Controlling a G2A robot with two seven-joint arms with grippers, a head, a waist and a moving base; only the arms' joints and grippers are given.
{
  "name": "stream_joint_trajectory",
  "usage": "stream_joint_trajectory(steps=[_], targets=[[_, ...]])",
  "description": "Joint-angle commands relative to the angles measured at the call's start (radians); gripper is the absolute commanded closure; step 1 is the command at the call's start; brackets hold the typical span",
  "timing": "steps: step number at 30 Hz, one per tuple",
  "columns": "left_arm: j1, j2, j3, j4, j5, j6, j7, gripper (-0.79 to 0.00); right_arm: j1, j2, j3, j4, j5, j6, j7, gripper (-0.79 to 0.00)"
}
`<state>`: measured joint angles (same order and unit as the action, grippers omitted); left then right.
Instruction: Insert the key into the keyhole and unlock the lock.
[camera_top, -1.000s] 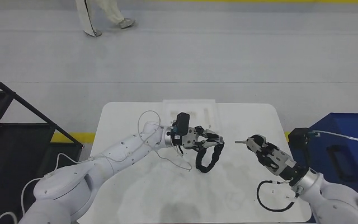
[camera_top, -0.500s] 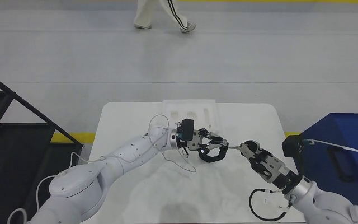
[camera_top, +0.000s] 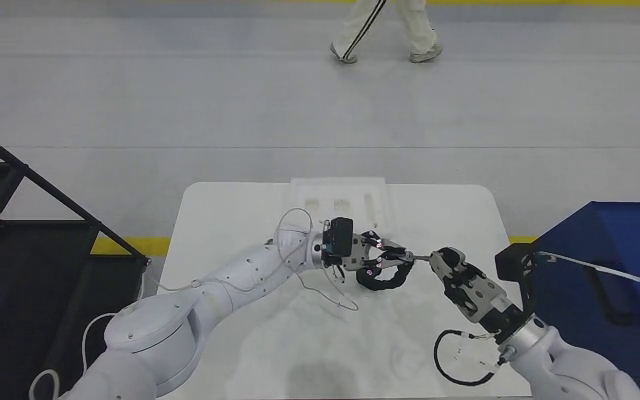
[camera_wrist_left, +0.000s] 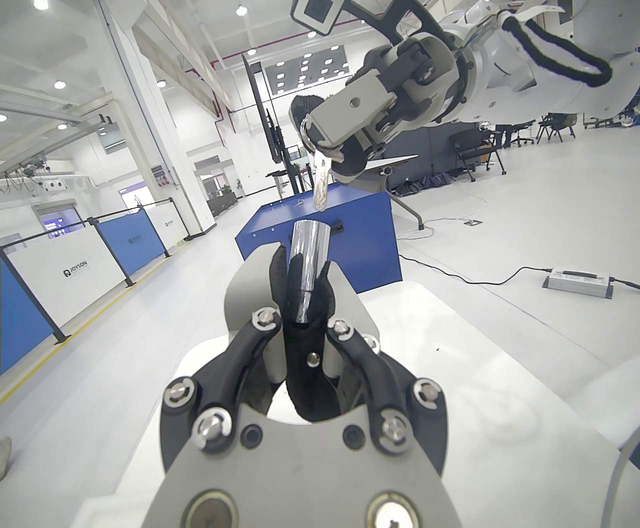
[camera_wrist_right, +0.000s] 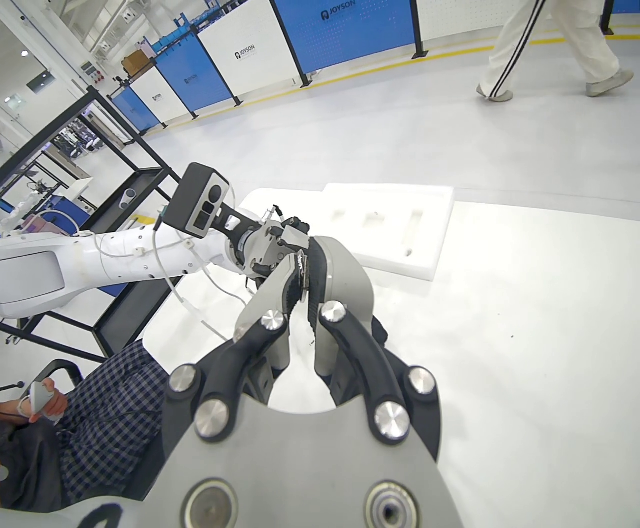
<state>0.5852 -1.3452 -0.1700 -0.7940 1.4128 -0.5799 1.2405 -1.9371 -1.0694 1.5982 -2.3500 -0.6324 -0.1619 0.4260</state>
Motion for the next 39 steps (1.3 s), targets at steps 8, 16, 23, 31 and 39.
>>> stream_joint_trajectory(steps=[8, 16, 23, 31, 39], targets=[[0.002, -0.01, 0.0, 0.013, 0.001, 0.01, 0.01, 0.0, 0.002, -0.002, -0.006, 0.0, -0.011, 0.032, 0.001, 0.0], [0.001, -0.014, 0.0, 0.028, -0.008, 0.014, 0.014, 0.0, 0.01, -0.004, -0.014, 0.0, -0.018, 0.036, 0.012, 0.0], [0.0, -0.016, 0.0, 0.035, -0.009, 0.01, 0.01, 0.0, 0.021, -0.004, -0.019, 0.0, -0.014, 0.046, 0.03, 0.0], [0.0, -0.019, 0.0, 0.036, -0.005, 0.004, 0.003, 0.0, 0.03, -0.006, -0.021, 0.0, -0.019, 0.063, 0.04, 0.0], [0.002, -0.023, 0.0, 0.039, -0.011, -0.005, -0.005, 0.0, 0.036, -0.007, -0.026, 0.001, -0.02, 0.073, 0.05, 0.0]])
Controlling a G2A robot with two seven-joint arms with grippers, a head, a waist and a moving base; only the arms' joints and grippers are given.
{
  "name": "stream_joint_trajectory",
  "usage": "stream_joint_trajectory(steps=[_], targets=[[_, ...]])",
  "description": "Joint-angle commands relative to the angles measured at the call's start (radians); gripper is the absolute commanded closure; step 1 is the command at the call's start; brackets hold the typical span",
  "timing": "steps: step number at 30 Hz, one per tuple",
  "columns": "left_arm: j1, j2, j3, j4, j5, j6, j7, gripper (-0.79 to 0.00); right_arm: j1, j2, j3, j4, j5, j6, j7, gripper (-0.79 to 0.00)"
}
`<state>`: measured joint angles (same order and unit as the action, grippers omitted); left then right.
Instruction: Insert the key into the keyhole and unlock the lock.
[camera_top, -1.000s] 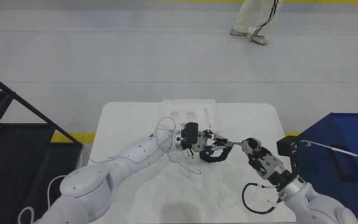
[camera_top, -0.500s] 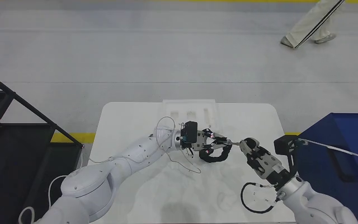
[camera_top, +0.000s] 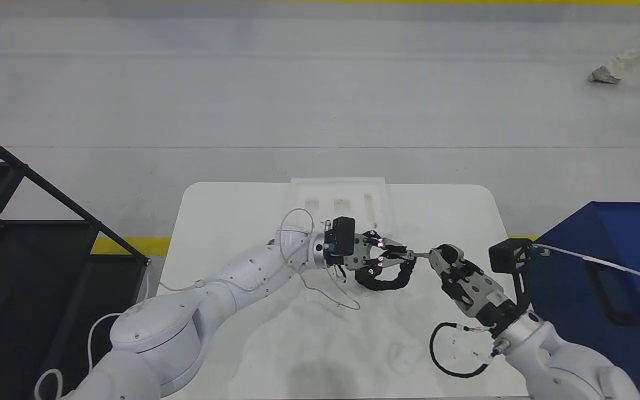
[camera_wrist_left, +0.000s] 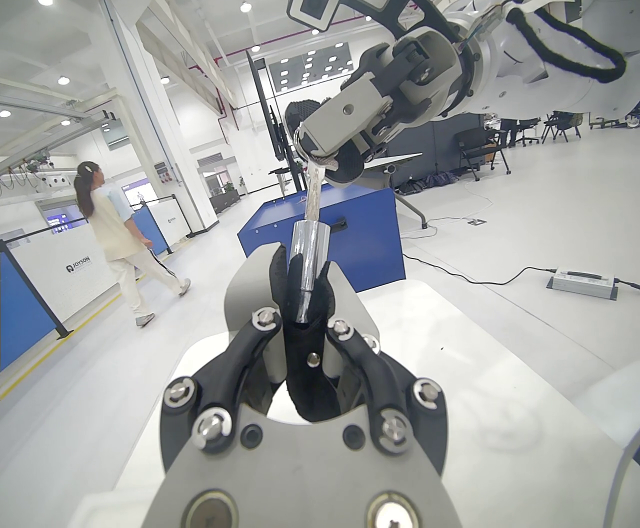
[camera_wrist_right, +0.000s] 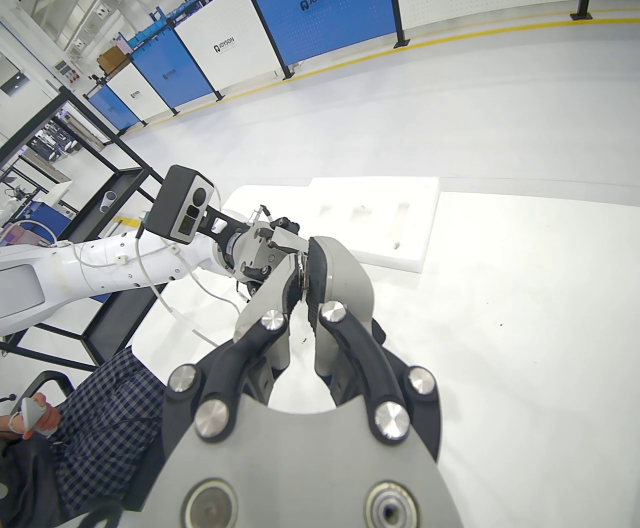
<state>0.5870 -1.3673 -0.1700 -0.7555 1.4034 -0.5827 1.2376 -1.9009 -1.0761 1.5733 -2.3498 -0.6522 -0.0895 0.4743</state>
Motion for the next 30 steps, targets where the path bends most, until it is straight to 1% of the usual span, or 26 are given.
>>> stream_joint_trajectory(steps=[1, 18, 30], targets=[[0.0, -0.001, 0.0, 0.002, -0.002, -0.003, -0.003, 0.0, 0.001, 0.0, -0.001, 0.001, 0.0, 0.0, 0.002, 0.0], [0.001, -0.007, 0.0, 0.008, -0.007, -0.005, -0.005, 0.0, 0.003, -0.003, 0.0, 0.012, -0.005, 0.001, -0.006, 0.0], [-0.001, -0.009, 0.0, 0.014, -0.006, -0.008, -0.008, 0.0, 0.013, -0.003, -0.006, 0.013, -0.015, 0.004, 0.022, 0.0]])
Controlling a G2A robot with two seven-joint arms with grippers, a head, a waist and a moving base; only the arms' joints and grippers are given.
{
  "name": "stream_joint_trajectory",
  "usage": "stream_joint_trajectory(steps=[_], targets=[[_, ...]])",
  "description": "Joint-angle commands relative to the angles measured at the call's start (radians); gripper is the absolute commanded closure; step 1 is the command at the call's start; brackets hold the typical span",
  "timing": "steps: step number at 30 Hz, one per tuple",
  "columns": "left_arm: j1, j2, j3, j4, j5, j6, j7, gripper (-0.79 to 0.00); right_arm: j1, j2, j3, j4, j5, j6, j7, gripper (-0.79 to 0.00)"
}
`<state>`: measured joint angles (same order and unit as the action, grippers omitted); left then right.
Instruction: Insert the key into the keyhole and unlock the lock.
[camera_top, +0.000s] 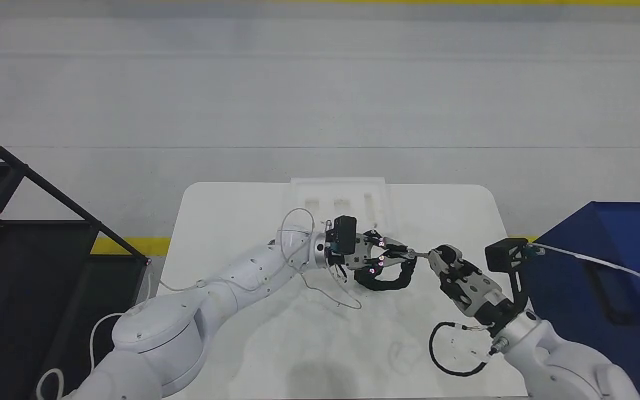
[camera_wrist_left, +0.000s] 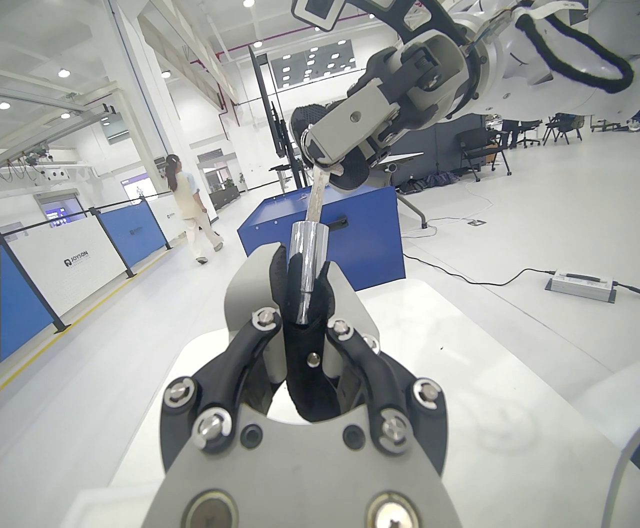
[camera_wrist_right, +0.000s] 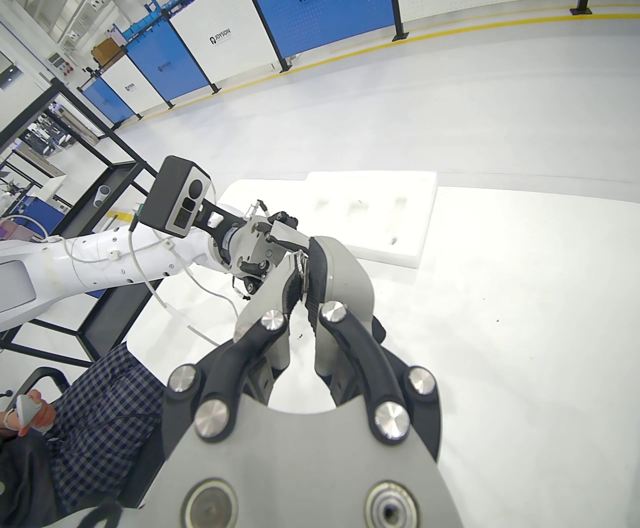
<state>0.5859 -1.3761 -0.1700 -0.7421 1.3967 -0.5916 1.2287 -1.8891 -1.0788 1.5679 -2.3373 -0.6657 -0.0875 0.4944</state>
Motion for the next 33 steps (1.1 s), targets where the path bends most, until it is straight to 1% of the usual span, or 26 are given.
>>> stream_joint_trajectory(steps=[1, 10, 24, 33], targets=[[0.0, 0.0, 0.0, 0.001, 0.0, 0.001, 0.001, 0.0, 0.003, 0.0, -0.002, 0.0, -0.004, 0.004, 0.003, 0.0], [-0.004, 0.001, 0.0, 0.007, 0.002, 0.003, 0.003, 0.0, 0.015, -0.001, -0.011, 0.001, -0.017, 0.019, 0.015, 0.0], [-0.01, 0.005, 0.0, -0.003, 0.05, 0.004, 0.004, 0.0, 0.045, -0.001, -0.026, 0.006, -0.033, 0.04, 0.072, 0.0], [-0.006, 0.005, 0.0, -0.021, 0.016, -0.004, -0.004, 0.0, 0.063, -0.002, -0.047, 0.015, -0.044, 0.053, 0.08, 0.0]])
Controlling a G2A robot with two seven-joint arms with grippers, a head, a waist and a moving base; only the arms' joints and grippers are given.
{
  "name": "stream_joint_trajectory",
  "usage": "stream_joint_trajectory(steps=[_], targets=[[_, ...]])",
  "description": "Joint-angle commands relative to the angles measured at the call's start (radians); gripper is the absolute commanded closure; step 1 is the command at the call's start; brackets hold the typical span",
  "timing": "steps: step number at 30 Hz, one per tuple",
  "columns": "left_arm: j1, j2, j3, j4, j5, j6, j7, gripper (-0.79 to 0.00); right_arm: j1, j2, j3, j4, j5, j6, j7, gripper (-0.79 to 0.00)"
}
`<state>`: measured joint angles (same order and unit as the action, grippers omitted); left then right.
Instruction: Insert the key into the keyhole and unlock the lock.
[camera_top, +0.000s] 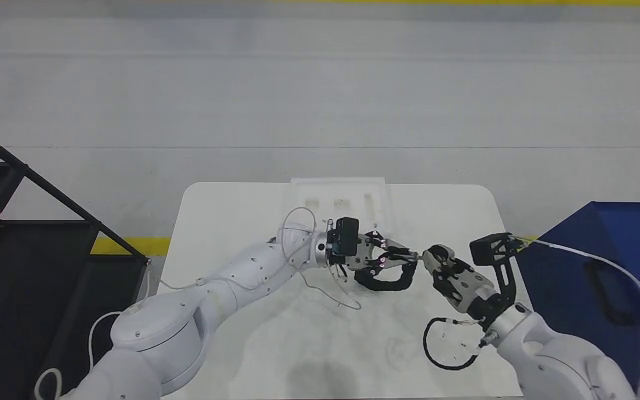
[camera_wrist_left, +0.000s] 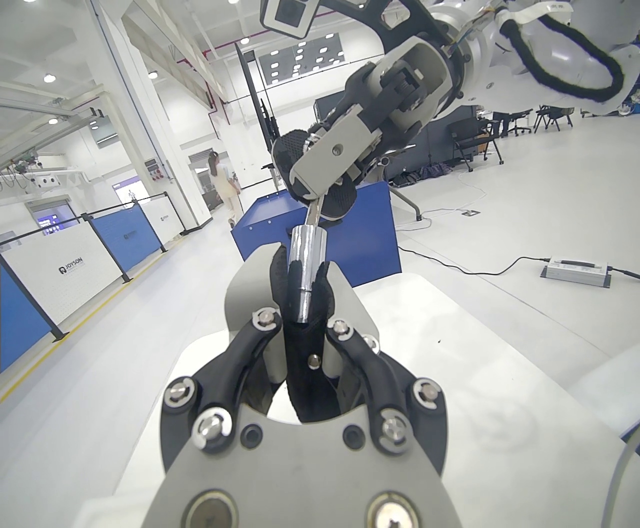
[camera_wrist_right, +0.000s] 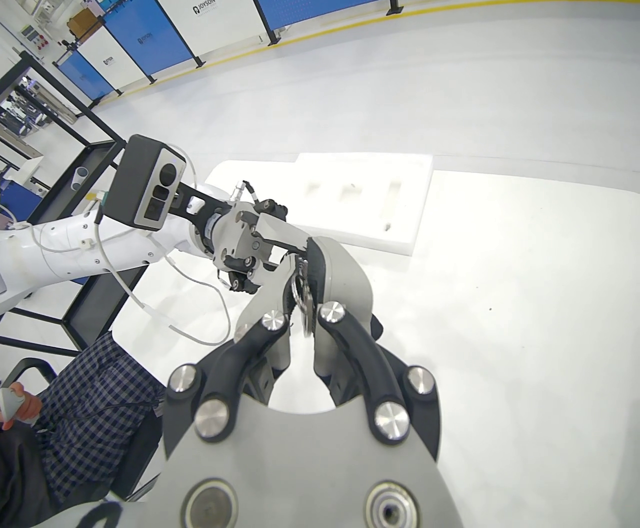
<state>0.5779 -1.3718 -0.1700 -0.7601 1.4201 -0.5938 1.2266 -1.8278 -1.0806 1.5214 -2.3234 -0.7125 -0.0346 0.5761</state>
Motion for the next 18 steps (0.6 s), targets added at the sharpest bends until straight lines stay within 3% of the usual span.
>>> stream_joint_trajectory(steps=[1, 18], targets=[[0.003, 0.002, 0.0, -0.004, -0.016, -0.003, -0.003, 0.0, 0.003, -0.001, -0.001, 0.002, 0.008, -0.001, -0.003, 0.0], [0.01, 0.019, 0.0, -0.048, -0.033, -0.014, -0.014, 0.0, 0.032, 0.001, 0.008, 0.016, 0.065, -0.017, 0.043, 0.0]])
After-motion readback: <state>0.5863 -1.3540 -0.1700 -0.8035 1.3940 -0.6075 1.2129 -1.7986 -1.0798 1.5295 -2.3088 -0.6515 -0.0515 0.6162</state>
